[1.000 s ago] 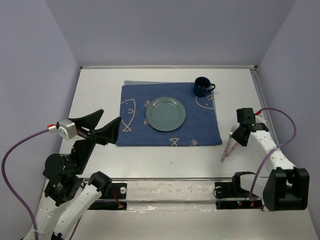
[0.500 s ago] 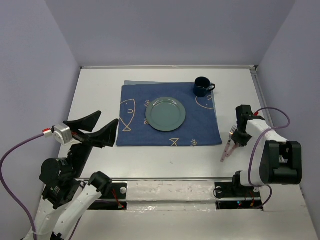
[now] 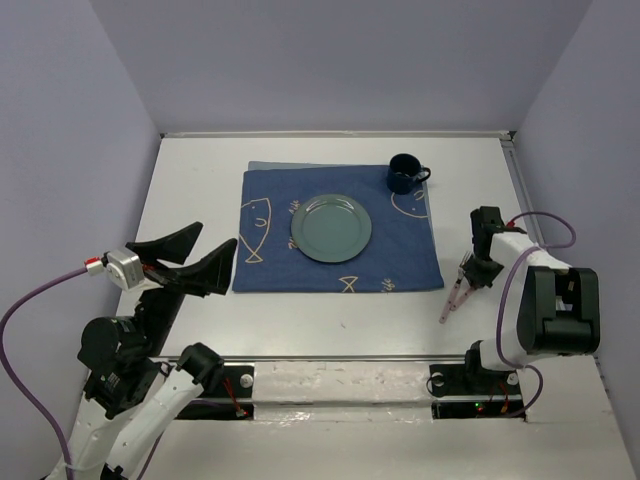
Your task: Set the dinner table for one person
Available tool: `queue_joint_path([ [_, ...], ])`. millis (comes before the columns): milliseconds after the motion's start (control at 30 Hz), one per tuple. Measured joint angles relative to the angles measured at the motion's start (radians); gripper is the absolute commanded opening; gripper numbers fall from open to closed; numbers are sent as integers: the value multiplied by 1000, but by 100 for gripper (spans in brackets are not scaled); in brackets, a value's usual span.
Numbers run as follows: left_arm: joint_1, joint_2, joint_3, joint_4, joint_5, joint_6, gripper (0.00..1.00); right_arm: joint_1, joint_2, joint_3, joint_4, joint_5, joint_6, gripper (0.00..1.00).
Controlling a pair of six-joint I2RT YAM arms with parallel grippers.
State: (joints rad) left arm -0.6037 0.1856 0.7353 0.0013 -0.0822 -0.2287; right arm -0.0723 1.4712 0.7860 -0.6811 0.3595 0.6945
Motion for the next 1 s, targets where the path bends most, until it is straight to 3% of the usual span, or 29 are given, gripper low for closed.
queue_joint_path([
  [267, -4, -1, 0, 0, 0, 1, 99, -17, -23, 17, -30, 69, -3, 0],
  [500, -4, -1, 0, 0, -1, 1, 99, -6, -143, 200, -84, 95, -94, 0],
  [667, -4, 2, 0, 1, -1, 1, 99, 183, -228, 319, -39, 33, -207, 0],
  [833, -4, 21, 0, 1, -1, 1, 99, 404, -96, 424, 32, -64, -258, 0],
  [1000, 0, 34, 0, -4, -3, 1, 99, 441, -7, 403, 81, -154, -286, 0],
])
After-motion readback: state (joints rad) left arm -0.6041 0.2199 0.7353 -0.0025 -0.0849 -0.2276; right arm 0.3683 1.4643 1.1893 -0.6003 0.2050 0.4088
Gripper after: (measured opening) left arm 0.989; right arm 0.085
